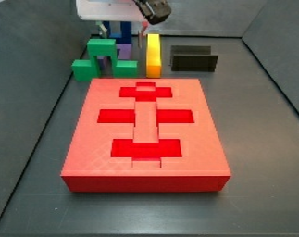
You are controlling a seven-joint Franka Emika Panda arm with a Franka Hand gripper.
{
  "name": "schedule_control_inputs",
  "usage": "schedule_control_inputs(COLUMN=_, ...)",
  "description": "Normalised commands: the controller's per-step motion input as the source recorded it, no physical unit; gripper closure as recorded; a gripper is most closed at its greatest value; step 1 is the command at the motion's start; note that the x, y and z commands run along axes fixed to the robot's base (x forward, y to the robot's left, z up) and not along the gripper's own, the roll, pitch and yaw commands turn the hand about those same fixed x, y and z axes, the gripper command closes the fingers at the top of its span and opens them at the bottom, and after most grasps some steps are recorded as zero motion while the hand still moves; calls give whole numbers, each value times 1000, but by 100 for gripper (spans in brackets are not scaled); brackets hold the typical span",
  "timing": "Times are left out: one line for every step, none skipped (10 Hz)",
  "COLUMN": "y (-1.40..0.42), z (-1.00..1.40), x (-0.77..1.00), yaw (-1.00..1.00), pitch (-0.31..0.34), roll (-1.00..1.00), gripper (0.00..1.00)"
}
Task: Pick up the purple object. Move up. Place the purple object on the fixture. Regrasp the purple object. Move to above the board. Insert the purple object.
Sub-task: Pick up the purple object.
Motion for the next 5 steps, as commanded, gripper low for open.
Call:
schedule_control_inputs(y=11, z=-320, x=0, yaw=-191, pitch=121, roll=0, gripper=0)
schedule_control_inputs(y=6, z=-334, x=0, yaw=-200, pitch=117, roll=0, gripper=0)
schedule_control_inputs(y=0, z=-329, x=0, yaw=-146, pitch=116, roll=0, gripper=0)
schedule_control_inputs(y=0, z=-277, x=0, yaw=-91, pitch=63, roll=0, gripper=0)
schedule_control_inputs(y=3, z=-263, x=46, yaw=0, pitch=50, roll=0, gripper=0)
